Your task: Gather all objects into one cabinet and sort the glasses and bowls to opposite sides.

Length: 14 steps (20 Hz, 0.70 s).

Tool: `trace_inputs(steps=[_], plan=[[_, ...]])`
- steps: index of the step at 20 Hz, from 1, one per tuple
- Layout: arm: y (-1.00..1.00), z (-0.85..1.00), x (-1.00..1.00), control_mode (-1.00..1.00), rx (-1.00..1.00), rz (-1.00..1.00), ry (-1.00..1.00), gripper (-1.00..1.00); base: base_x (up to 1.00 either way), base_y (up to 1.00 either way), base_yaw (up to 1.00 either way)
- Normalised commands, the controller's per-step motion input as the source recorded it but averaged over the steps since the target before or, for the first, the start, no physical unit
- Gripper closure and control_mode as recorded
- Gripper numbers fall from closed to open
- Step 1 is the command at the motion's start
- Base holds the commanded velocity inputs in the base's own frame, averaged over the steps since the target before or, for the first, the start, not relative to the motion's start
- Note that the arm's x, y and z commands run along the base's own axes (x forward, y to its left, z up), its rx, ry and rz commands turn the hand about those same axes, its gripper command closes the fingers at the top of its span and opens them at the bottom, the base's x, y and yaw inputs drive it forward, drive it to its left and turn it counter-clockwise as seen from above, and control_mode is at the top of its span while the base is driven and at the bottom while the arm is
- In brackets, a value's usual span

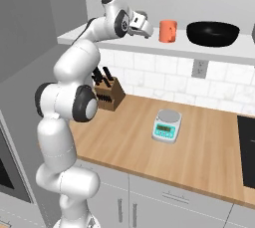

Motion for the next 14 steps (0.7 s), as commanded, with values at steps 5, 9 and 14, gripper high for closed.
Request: trace_inputs(steps=[5,9,14], plan=[[0.00,0.04,-0.01,-1.00,0.00,0.00,0.00,-1.00,0.00,0.00,0.00],[-0.01,0.42,-0.01,-1.00,0.00,0.00,0.00,-1.00,0.00,0.00,0.00],[-0.18,0.75,-0.33,-1.00,0.00,-0.01,0.00,-1.00,0.00,0.00,0.00]])
